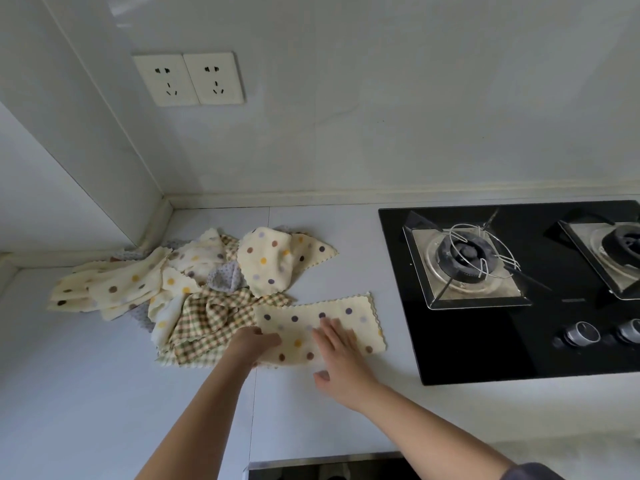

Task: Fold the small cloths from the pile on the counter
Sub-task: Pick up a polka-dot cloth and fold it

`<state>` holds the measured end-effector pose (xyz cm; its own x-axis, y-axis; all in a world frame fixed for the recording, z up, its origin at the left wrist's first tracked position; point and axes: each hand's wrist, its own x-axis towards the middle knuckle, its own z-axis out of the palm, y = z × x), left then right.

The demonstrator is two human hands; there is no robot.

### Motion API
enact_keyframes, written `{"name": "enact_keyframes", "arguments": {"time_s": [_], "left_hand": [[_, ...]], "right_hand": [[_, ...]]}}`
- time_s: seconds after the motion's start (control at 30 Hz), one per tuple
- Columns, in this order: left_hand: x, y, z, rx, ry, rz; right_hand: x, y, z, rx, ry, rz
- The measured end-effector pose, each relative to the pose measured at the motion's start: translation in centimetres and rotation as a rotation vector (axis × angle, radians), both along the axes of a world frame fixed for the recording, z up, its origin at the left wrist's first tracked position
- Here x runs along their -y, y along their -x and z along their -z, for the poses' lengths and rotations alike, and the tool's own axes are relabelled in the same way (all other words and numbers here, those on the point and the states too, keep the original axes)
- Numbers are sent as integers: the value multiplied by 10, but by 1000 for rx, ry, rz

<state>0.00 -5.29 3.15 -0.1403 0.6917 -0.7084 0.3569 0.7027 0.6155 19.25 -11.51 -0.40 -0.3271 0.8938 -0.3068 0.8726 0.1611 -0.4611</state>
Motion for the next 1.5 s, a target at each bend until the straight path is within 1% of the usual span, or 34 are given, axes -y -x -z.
{"name": "enact_keyframes", "arguments": {"time_s": [0.03,0.1,0.17,0.23,0.27,0.3,0.37,0.43,0.5,0.63,0.73,0.9,0.97,1.07,1.17,1.3,1.43,1.5], "left_hand": [[2,-4,-4,99,-14,-16],[3,-14,-9,257,-52,-13],[4,-28,-19,336,-85,75],[2,-40,-24,407,-71,173],[1,-45,-27,414,-71,200],[-1,-48,-25,373,-94,195],[-5,-51,-15,195,-189,128],[-8,-50,-3,33,-288,107],[-11,-53,4,-37,-357,205],[-16,-64,11,-98,-394,462],[-16,-68,13,-116,-356,520],[-5,-65,16,-151,-337,630],[3,-63,21,-132,-348,618],[14,-62,27,-78,-344,552],[23,-62,29,-84,-361,501],[29,-67,26,-4,-430,441],[27,-73,27,-22,-453,468],[25,-76,30,-82,-451,489]], "right_hand": [[3,2,0,-103,16,37],[9,6,-1,-354,115,177],[10,10,-2,-638,230,363],[6,13,0,-852,229,560],[4,12,-1,-917,222,695],[0,10,-2,-958,240,841],[-3,1,-2,-1098,355,1069],[-4,-9,-7,-1276,485,1166],[-3,-19,-10,-1349,569,1216],[-2,-32,-12,-1346,666,1192],[-1,-39,-15,-1299,716,1117],[1,-54,-14,-1159,716,1016],[6,-59,-14,-1105,671,988],[14,-64,-12,-1040,569,1011],[17,-65,-8,-913,458,1042],[21,-61,-16,-774,297,1014],[26,-58,-15,-698,160,1049],[25,-57,-14,-658,157,1068]]}}
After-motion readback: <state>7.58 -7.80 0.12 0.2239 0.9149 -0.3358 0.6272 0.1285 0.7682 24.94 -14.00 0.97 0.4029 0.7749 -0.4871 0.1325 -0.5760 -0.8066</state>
